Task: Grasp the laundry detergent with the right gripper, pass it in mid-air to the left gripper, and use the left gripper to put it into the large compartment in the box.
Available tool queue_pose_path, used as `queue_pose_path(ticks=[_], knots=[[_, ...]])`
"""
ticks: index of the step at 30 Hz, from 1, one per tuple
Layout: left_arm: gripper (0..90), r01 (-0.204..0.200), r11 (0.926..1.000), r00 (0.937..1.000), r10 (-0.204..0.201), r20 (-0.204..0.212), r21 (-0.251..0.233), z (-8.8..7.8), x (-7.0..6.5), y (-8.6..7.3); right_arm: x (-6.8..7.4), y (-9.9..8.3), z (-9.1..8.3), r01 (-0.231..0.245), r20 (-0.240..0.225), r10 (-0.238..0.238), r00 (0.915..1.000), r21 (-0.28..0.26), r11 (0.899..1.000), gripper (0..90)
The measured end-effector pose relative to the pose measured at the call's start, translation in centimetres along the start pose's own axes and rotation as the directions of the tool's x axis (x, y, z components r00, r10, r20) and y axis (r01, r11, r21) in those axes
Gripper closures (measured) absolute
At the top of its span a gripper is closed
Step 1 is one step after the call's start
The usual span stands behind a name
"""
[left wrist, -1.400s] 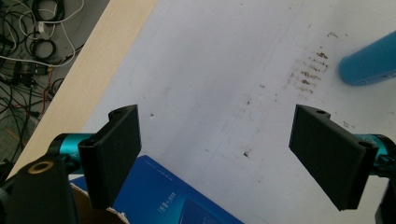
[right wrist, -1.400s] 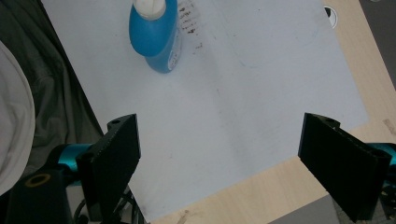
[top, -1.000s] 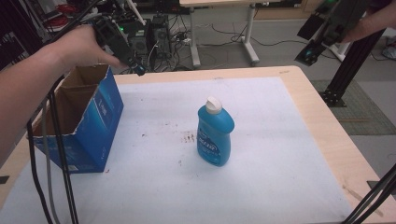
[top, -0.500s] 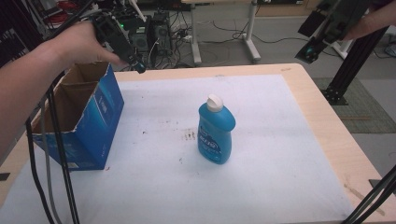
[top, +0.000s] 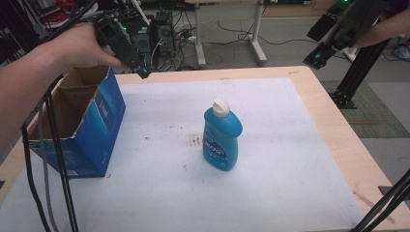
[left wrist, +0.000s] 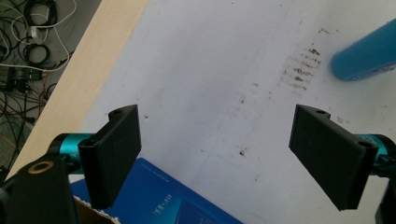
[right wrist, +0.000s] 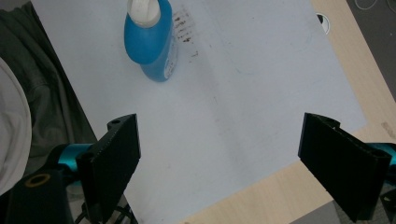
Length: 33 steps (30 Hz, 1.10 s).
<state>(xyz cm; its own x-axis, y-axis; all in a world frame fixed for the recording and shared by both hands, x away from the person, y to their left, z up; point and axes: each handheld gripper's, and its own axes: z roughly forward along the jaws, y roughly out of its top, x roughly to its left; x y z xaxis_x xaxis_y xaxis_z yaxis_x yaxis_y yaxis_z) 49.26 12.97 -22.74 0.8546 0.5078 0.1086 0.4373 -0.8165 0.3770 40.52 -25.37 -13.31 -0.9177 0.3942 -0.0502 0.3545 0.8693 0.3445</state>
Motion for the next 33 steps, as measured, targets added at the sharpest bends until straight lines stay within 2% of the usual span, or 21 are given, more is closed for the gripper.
queue_pose_path(ticks=[3,6,17,33], knots=[[16.9,-0.008,1.0000,1.0000,0.008,0.004,0.002,0.0,0.0,0.0,0.2,-0.1,0.3,-0.001,0.012,0.002,0.9999,-0.029,1.000,12.6],[16.9,-0.008,1.0000,0.9999,0.008,0.008,0.001,0.1,0.0,-0.1,0.3,-0.2,0.5,-0.003,0.006,0.003,1.0000,-0.033,0.999,12.6],[16.9,-0.002,0.9999,1.0000,0.002,0.005,0.012,0.2,0.6,-0.6,0.4,-0.2,1.6,-0.006,-0.007,0.006,1.0000,-0.027,1.000,12.6],[16.9,-0.005,1.0000,0.9998,0.005,0.020,0.004,0.1,0.4,-0.5,0.5,-0.4,1.9,-0.008,-0.021,0.007,0.9998,-0.031,0.999,12.6]])
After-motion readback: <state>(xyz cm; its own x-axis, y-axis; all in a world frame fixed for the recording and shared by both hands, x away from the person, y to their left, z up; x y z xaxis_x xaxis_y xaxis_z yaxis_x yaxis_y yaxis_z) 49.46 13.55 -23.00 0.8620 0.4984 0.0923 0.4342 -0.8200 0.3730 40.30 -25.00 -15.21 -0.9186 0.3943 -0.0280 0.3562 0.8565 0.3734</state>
